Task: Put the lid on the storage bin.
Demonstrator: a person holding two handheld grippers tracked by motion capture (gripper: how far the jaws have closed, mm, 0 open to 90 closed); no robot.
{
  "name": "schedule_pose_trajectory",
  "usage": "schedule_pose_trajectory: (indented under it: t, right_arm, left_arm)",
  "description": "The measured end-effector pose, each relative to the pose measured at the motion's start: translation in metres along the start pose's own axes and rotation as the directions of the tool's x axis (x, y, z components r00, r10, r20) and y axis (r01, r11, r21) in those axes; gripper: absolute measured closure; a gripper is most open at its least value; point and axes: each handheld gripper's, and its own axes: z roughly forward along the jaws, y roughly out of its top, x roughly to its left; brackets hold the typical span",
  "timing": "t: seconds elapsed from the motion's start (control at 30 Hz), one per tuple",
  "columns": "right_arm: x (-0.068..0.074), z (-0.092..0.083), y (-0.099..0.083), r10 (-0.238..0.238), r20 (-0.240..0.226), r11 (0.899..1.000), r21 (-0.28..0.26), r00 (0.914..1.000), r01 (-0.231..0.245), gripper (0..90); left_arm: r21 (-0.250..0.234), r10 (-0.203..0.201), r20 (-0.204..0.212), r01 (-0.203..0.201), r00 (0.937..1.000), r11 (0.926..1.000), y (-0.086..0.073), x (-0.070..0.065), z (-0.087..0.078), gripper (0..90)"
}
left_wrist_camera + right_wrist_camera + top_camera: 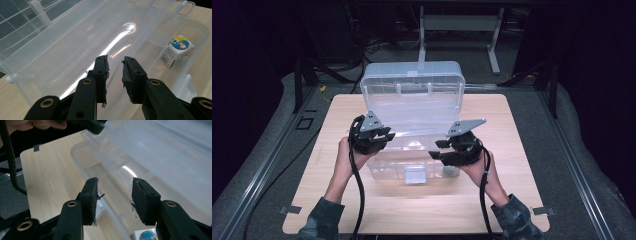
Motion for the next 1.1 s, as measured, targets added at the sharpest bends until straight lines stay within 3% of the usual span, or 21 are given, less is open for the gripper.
schedule_pose_trajectory:
  t: [0.2,0.37,0.5,0.63,0.67,0.73,0.77,0.87,1.1]
  right_arm:
    - [-0.032,-0.013,0.036,0.015,0.065,1.000,-0.009,0.9978,-0.015,56.4]
    - [-0.054,-0.006,0.052,0.046,0.085,0.999,0.000,0.9953,-0.046,56.4]
    - [-0.063,0.005,0.056,0.069,0.104,0.997,0.012,0.9922,-0.070,59.2]
    - [-0.069,0.011,0.062,0.071,0.182,0.997,0.007,0.9807,-0.073,72.5]
    - [-0.070,0.012,0.064,0.078,0.211,0.996,0.014,0.9743,-0.083,74.4]
    - [-0.075,0.013,0.068,0.085,0.187,0.996,-0.006,0.9787,-0.085,76.4]
    - [-0.078,0.013,0.071,0.093,0.208,0.996,-0.012,0.9738,-0.092,77.5]
    - [-0.084,0.013,0.077,0.108,0.219,0.994,-0.016,0.9698,-0.107,78.9]
    - [-0.089,0.014,0.083,0.116,0.218,0.993,-0.028,0.9689,-0.113,80.0]
  left_arm:
    - [0.002,-0.002,0.008,0.002,1.0000,1.0000,-0.001,0.000,0.000,72.7]
    - [0.005,-0.004,0.020,0.004,0.9998,1.0000,-0.003,-0.001,-0.001,72.9]
    - [-0.001,-0.001,0.016,0.001,0.9999,1.0000,-0.007,-0.004,-0.002,72.8]
    - [0.004,0.002,0.008,-0.002,1.0000,1.0000,-0.007,-0.005,-0.002,72.4]
    - [0.006,0.000,0.010,0.000,1.0000,1.0000,-0.007,-0.006,-0.002,72.4]
    - [0.004,-0.004,0.014,0.004,0.9999,1.0000,-0.007,-0.005,-0.002,72.3]
    - [0.004,-0.005,0.013,0.005,0.9999,1.0000,-0.007,-0.005,-0.002,72.2]
    - [0.006,-0.005,0.015,0.004,0.9999,1.0000,-0.007,-0.006,-0.002,72.2]
    - [0.015,-0.011,0.025,0.011,0.9996,0.9998,-0.010,-0.008,-0.003,72.0]
